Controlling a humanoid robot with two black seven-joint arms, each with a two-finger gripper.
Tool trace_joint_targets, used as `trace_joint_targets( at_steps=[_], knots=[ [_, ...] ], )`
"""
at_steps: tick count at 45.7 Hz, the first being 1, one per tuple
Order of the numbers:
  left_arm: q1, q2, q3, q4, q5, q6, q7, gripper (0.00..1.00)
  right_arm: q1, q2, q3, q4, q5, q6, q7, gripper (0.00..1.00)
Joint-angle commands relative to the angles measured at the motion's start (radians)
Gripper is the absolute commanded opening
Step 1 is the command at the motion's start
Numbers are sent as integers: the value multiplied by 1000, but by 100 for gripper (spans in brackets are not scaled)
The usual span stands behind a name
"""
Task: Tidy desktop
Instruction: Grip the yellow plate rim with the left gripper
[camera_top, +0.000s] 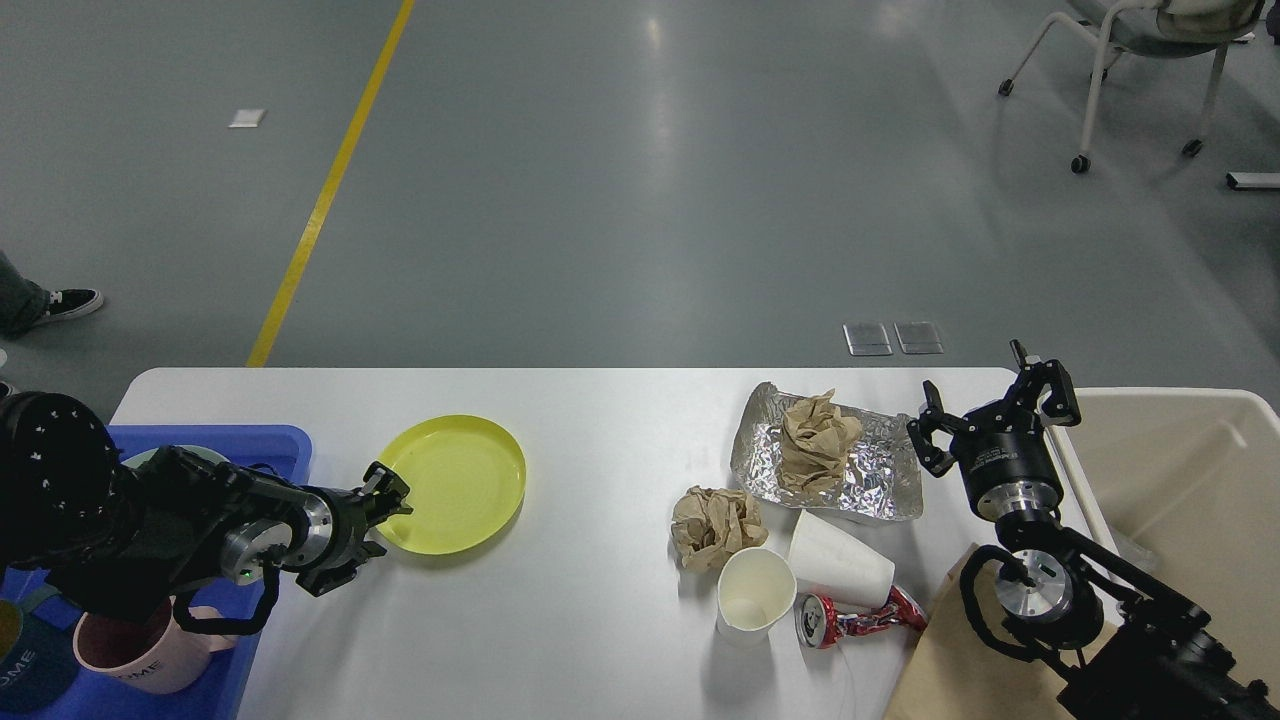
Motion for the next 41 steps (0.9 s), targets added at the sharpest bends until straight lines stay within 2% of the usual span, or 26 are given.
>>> trace_joint_targets(
  at_steps=[1,7,20,24,30,41],
  knots=[
    [1,-1,0,0,4,-7,-2,40,0,0,0,-1,0,0,0,100],
    [6,-3,0,0,4,-32,-2,32,0,0,0,-1,0,0,0,100],
    [12,0,0,0,4,-61,-2,23,0,0,0,0,0,0,0,100],
    [12,2,0,0,4,-85,-2,17,0,0,0,0,0,0,0,100],
    [10,3,0,0,5,-130,-2,1,0,0,0,-1,0,0,0,100],
    [3,5,3,0,5,-137,0,0,0,0,0,-1,0,0,0,100]
  ],
)
